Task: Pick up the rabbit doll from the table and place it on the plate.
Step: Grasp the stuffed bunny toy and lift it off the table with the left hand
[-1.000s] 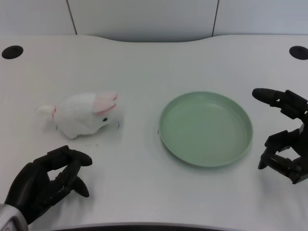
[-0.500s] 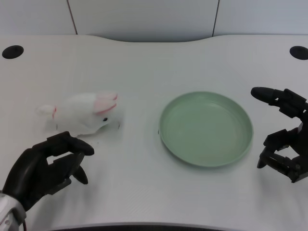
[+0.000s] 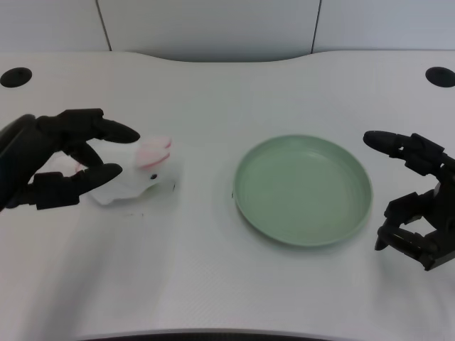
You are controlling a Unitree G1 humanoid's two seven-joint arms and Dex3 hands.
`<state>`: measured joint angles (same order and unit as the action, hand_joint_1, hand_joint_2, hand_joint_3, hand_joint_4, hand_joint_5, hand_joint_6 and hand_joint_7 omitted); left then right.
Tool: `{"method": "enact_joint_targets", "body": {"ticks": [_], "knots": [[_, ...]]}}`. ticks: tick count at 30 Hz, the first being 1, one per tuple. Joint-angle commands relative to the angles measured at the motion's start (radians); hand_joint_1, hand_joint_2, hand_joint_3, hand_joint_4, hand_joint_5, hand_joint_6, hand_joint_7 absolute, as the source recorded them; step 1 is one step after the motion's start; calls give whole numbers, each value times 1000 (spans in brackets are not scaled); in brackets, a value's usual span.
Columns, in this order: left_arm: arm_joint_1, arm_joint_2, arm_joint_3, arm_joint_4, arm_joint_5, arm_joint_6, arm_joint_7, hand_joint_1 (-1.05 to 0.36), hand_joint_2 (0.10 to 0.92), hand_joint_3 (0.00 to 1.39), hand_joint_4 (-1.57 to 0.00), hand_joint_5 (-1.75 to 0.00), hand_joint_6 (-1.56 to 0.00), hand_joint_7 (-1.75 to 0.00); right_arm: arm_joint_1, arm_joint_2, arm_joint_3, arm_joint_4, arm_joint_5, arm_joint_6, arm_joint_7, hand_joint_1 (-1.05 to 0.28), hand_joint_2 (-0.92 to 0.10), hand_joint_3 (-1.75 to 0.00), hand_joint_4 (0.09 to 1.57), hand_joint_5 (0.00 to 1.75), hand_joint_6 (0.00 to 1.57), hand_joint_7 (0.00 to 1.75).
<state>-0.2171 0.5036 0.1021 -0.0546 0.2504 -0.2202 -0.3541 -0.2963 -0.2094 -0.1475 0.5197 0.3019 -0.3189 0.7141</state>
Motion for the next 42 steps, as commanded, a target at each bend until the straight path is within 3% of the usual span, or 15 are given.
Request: {"method": "enact_joint_targets", "body": {"ticks": [1,5,9,11,13,16,20,23,25,26,28,30,36,42], "knots": [[-54,83,-30,13,172,-31,78,-702,921,214,-295,-483,-425,-20,-4,-6,-3,5,0,-12,-6,52,-77,-1115,1432,639,1374,329],[-135,142,-77,55,297,19,67,-787,921,209,-119,-308,-249,-1,-12,-4,-8,34,6,-38,7,43,-71,-1117,1442,638,1382,327],[-202,174,-125,108,330,53,32,-866,921,217,-18,-243,-149,0,-18,-3,-11,46,13,-48,17,36,-66,-1118,1452,635,1389,327],[-274,169,-164,194,330,80,-8,-918,921,203,-5,-161,-94,-1,-13,-8,-8,27,8,-23,6,44,-67,-1123,1443,628,1390,325],[-356,150,-216,297,328,122,-68,-960,921,187,-1,-67,-39,0,-4,-9,-9,10,16,-4,5,65,-72,-1131,1437,628,1387,323],[-419,129,-271,396,327,139,-101,-1006,921,126,1,-5,-8,-2,4,-8,-11,-1,21,-4,7,59,-75,-1132,1433,636,1383,321],[-470,104,-320,492,323,132,-103,-1018,912,88,1,1,-18,-9,17,-17,-7,-32,15,16,1,58,-75,-1129,1422,639,1379,320],[-514,62,-374,566,339,153,-112,-1036,919,64,1,1,-19,-10,26,-20,-8,-37,6,1,-5,58,-72,-1126,1422,639,1377,317],[-546,38,-397,623,334,167,-127,-1045,920,52,1,1,-11,-5,28,-19,-11,-39,20,10,3,67,-75,-1126,1427,639,1374,312],[-560,28,-407,653,333,168,-130,-1047,920,48,1,1,-10,-5,29,-19,-13,-44,28,24,5,75,-77,-1127,1431,640,1374,310],[-585,6,-421,714,324,168,-138,-1048,920,43,1,1,-10,-5,34,-19,-14,-55,34,41,3,86,-77,-1130,1432,644,1375,310],[-608,-19,-433,774,317,167,-139,-1048,918,34,-20,-11,-20,-10,34,-21,-15,-51,29,28,2,80,-73,-1135,1428,645,1375,308],[-676,-65,-469,931,318,152,-145,-1048,912,20,-28,-18,-21,-11,28,-25,-20,-37,30,11,12,47,-53,-1145,1434,648,1384,308],[-739,-113,-505,1083,324,139,-135,-1048,876,1,-15,-14,-39,-20,32,-30,-18,-44,30,19,6,63,-50,-1149,1432,642,1383,301]]}}
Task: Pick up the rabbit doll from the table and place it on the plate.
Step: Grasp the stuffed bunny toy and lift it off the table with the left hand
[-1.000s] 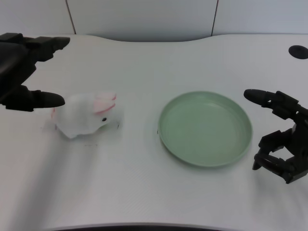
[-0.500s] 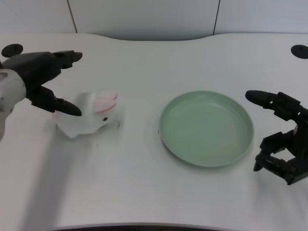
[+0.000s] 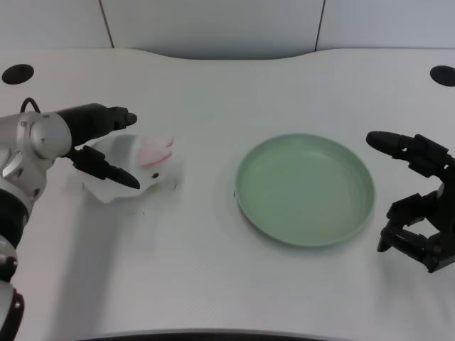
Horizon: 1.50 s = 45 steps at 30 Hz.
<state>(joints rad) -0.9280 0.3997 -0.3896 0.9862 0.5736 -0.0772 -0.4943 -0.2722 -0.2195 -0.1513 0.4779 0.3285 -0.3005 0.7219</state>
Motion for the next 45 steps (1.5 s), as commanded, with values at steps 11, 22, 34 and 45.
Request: {"method": "enact_joint_targets", "body": {"ticks": [11,22,34,45], "knots": [[-43,-60,-113,196,79,-53,173,-1029,836,2,1,1,-38,-22,22,-20,-16,-21,18,9,-5,53,-42,-1152,1454,645,1387,293],[-34,-79,-279,281,257,-80,495,-689,769,1,-16,-10,1,1,35,-18,-13,-40,16,15,-16,69,-40,-1167,1458,644,1396,290],[-7,-94,-250,306,226,-140,737,-346,904,7,-110,-1186,-315,-951,46,-12,-11,-55,17,11,-24,80,-48,-1169,1458,647,1395,290],[3,-117,-167,326,145,-114,731,-267,864,0,-647,-1461,-482,-1056,34,-12,-15,-35,34,20,-7,71,-33,-1188,1447,661,1397,292]]}}
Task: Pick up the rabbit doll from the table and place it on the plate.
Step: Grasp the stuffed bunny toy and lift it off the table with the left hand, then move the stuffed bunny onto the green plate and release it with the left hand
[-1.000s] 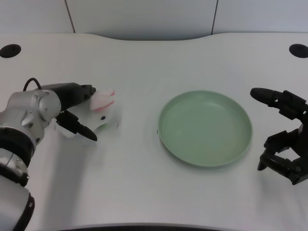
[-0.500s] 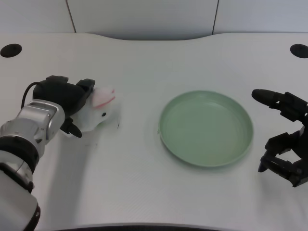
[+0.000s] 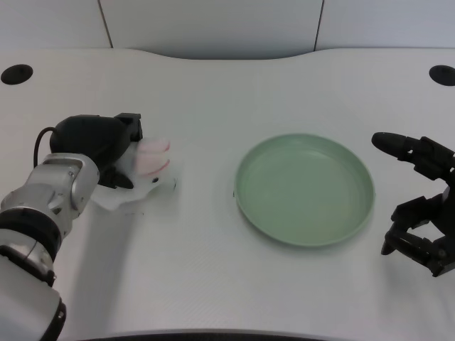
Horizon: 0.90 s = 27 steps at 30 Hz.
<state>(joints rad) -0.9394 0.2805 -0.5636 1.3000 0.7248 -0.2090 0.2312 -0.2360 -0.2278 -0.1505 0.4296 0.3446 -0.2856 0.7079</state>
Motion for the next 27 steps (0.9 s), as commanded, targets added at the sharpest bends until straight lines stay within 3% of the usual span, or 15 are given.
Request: {"method": "enact_joint_targets", "body": {"ticks": [1,3,4,6,9,13,17,18,19,20,21,23,27], "knots": [[15,2,5,12,-3,21,13,-270,868,4,-662,-1487,-545,-1067,-3,-5,-15,16,17,4,7,73,-33,-1187,1445,662,1397,292],[15,4,4,12,0,26,14,-282,893,11,-671,-1616,-554,-1374,-2,-7,-13,11,12,7,0,78,-33,-1187,1445,664,1395,291],[14,5,4,12,-1,28,10,-281,897,7,-671,-1495,-618,-1212,0,-7,-12,7,9,10,-4,90,-38,-1184,1446,665,1394,291],[13,6,5,11,-1,31,6,-281,900,4,-673,-1408,-690,-1058,2,-8,-11,2,7,13,-9,97,-42,-1179,1446,667,1393,290],[15,11,16,10,-13,25,-5,-239,917,34,-671,-1101,-762,-771,5,-6,-11,-6,13,21,-9,103,-48,-1179,1444,672,1393,292],[4,11,46,5,-46,21,-51,-214,921,85,-651,-1015,-792,-681,3,-4,-10,5,6,-3,-6,96,-48,-1171,1446,677,1390,292],[-23,6,73,-8,-79,17,-102,-179,920,119,-632,-1158,-739,-1026,7,-3,-6,-10,0,6,-20,85,-47,-1161,1445,674,1395,294],[-36,3,84,-17,-92,12,-119,-179,921,115,-614,-1280,-705,-1167,10,-4,-3,-19,-3,11,-25,86,-48,-1160,1446,674,1396,295],[-46,1,94,-25,-104,5,-133,-167,920,145,-602,-1464,-632,-1458,13,-5,-1,-26,-6,13,-30,111,-49,-1168,1447,676,1395,295],[-54,1,101,-33,-112,-7,-141,-163,918,169,-583,-1507,-590,-1562,14,-4,0,-28,-7,14,-33,122,-46,-1174,1448,677,1395,295],[-65,-1,109,-41,-121,-19,-152,-163,914,182,-570,-1480,-579,-1557,12,-3,0,-19,-5,10,-29,120,-43,-1177,1448,678,1395,295],[-81,-4,112,-55,-123,-43,-149,-175,886,175,-616,-1602,-594,-1645,10,-1,0,-10,-3,5,-25,67,-42,-1165,1440,673,1389,291],[-118,-22,109,-77,-114,-78,-127,-160,834,148,-716,-1738,-626,-1741,11,8,3,-13,2,11,-24,30,-47,-1150,1444,673,1391,291]]}}
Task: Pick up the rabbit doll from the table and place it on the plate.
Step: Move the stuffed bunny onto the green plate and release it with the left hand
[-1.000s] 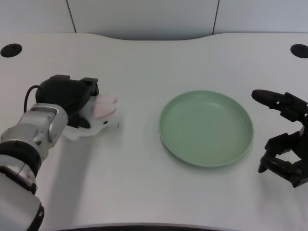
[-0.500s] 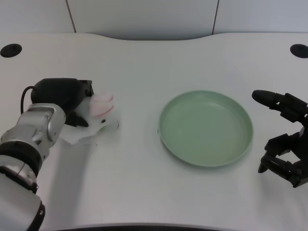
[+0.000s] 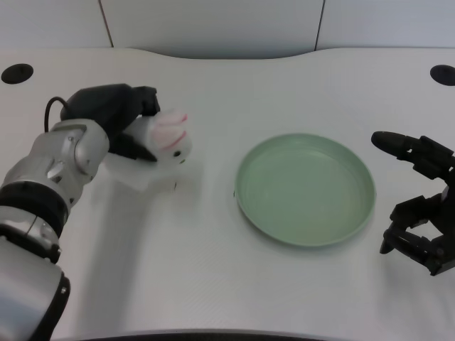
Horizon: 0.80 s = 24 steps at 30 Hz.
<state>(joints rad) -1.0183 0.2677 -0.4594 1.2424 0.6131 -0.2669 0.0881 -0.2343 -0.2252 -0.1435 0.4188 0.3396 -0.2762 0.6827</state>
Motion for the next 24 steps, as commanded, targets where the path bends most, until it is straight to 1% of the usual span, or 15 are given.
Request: {"method": "enact_joint_targets", "body": {"ticks": [1,3,4,5,7,9,10,11,13,14,15,17,19,21,24], "knots": [[-50,-19,4,-26,-3,-26,14,-167,827,144,-704,-1743,-613,-1732,12,7,-2,-9,5,3,-3,31,-49,-1151,1448,675,1394,293],[-60,-31,4,-31,-5,-33,8,-167,830,146,-684,-1745,-608,-1740,16,10,1,-17,-1,3,-8,35,-50,-1155,1447,674,1397,296],[-66,-42,1,-35,-3,-38,6,-166,831,147,-680,-1746,-606,-1743,16,11,2,-18,-2,-1,-7,36,-50,-1157,1447,674,1398,296],[-70,-56,-4,-39,1,-46,7,-172,836,157,-682,-1688,-616,-1649,17,14,3,-21,-4,-4,-8,50,-50,-1161,1443,672,1399,297],[-77,-80,-13,-44,7,-59,10,-160,838,194,-764,-1731,-639,-1721,20,18,5,-25,-7,-8,-11,73,-47,-1169,1440,670,1400,298],[-82,-107,-17,-44,10,-68,21,-141,521,805,-857,-1743,-711,-1741,22,22,7,-27,-12,-13,-13,68,-43,-1177,1441,670,1400,298],[-87,-122,-20,-44,12,-69,22,-139,439,962,-875,-1745,-724,-1744,24,23,10,-31,-20,-18,-18,65,-41,-1180,1441,670,1400,298],[-92,-141,-27,-44,19,-68,25,-163,381,1058,-898,-1746,-741,-1745,24,25,13,-32,-24,-26,-18,61,-39,-1182,1441,668,1399,298],[-99,-172,-36,-42,26,-67,23,-181,339,1099,-919,-1746,-754,-1746,23,30,17,-26,-28,-43,-16,61,-40,-1185,1443,665,1398,297],[-101,-182,-39,-41,27,-68,20,-212,336,1109,-912,-1746,-756,-1746,22,32,18,-20,-28,-50,-15,56,-38,-1181,1442,661,1397,296],[-102,-202,-48,-38,32,-66,21,-223,335,1113,-909,-1746,-757,-1746,23,35,22,-21,-32,-52,-19,53,-38,-1178,1442,658,1397,295],[-104,-242,-64,-28,42,-62,27,-251,335,1135,-982,-1746,-777,-1746,26,39,26,-28,-35,-48,-25,47,-40,-1168,1443,651,1396,293],[-107,-275,-71,-14,45,-56,28,-253,331,1154,-1010,-1746,-792,-1746,30,42,30,-35,-37,-44,-30,45,-42,-1163,1446,649,1397,292],[-109,-311,-71,1,44,-46,33,-283,323,1168,-1013,-1746,-811,-1746,35,46,33,-48,-31,-36,-32,27,-45,-1163,1450,651,1403,293],[-110,-350,-78,17,48,-39,46,-301,309,1186,-1038,-1746,-829,-1746,42,53,36,-65,-24,-24,-35,31,-40,-1171,1452,661,1407,295]]}}
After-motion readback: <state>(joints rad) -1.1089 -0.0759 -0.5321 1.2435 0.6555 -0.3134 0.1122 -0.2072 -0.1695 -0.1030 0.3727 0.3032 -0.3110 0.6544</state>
